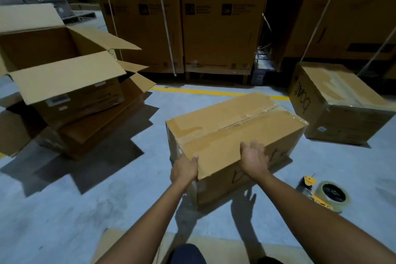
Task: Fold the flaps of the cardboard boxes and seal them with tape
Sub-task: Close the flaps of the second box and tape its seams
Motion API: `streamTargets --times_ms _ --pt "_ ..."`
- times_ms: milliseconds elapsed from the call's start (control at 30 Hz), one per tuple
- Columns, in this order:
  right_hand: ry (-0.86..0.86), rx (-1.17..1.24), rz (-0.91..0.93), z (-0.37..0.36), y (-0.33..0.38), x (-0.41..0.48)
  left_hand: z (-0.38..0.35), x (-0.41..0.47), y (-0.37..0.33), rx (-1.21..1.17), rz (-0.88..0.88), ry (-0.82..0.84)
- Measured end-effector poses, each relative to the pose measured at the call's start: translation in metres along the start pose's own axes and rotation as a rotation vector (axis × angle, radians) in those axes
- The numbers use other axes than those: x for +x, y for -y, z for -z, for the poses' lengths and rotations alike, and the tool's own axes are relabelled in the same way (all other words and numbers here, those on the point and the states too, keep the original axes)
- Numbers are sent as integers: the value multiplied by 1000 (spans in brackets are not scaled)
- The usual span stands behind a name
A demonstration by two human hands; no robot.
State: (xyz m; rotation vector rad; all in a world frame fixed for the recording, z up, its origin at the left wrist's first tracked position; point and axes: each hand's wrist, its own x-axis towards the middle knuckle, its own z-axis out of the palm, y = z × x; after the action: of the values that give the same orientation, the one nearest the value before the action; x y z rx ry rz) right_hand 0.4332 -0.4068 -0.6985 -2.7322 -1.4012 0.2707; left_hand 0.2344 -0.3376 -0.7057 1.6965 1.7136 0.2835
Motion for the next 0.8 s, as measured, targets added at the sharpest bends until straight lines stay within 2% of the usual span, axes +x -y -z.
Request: streamTargets --times_ms 67,100,267,367,500,600,700,733,767,800 --pt "-3 218 -271 -1 -5 -4 -16 -8 -7 -76 -16 45" --pt "10 345 -342 -1 -9 -5 -23 -12 -11 -128 -18 63" --pt "-20 861 -361 0 -22 5 -42 -22 -24 -320 -12 18" --pt "-49 926 -298 -1 -22 7 -47 -24 -39 -487 37 95" --pt "-54 891 -209 -5 -23 8 -57 -42 -71 -788 175 362" --pt "-85 758 -183 -2 -28 10 -60 -44 -80 -714 131 552" --pt "-84 692 -159 -1 -39 4 -50 -43 -78 -530 -35 846" --pt "-81 702 -143 -1 -43 0 -47 -43 -80 -439 -125 871" --pt "-79 714 -121 -1 -47 -3 -48 -41 -85 -329 -255 799" --pt "-81 716 -100 0 -49 -6 -49 -40 -91 -196 -410 648"
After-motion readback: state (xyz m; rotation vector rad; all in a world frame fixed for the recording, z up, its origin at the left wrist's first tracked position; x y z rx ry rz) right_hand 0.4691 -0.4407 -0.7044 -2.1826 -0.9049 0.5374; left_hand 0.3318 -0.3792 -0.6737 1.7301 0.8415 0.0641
